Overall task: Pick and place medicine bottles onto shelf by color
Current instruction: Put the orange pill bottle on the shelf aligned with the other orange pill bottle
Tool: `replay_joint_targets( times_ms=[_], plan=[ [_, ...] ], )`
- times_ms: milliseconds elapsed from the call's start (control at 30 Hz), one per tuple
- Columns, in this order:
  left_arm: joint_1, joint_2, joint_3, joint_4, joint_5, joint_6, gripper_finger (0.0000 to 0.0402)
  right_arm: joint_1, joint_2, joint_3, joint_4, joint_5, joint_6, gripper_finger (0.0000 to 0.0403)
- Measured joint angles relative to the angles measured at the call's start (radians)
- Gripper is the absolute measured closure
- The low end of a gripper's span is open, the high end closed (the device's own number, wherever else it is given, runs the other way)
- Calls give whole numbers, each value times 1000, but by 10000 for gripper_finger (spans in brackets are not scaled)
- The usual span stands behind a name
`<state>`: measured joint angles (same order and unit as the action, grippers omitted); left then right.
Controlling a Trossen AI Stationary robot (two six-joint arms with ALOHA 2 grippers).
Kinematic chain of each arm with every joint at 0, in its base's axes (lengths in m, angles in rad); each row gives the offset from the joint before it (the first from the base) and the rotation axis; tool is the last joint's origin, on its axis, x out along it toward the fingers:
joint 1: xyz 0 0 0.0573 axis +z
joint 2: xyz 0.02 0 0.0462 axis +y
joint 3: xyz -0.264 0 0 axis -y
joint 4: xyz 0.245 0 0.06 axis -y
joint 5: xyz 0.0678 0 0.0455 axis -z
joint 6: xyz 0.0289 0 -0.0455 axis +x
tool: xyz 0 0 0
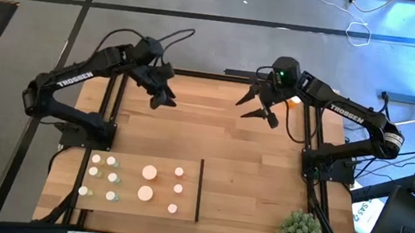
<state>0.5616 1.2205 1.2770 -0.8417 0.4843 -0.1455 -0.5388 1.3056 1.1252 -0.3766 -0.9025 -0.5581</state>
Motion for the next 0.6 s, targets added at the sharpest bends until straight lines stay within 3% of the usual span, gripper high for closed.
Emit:
replay_joint_targets(
  times_ms=[300,500,600],
  plan=[
    [14,0,0,-73,30,37,176,-4,4,0,21,12,0,189],
    [13,0,0,-233,218,142,176,1,4,0,58,42,2,189],
    [13,0,0,-326,255,211,176,12,4,0,66,46,3,189]
  ],
)
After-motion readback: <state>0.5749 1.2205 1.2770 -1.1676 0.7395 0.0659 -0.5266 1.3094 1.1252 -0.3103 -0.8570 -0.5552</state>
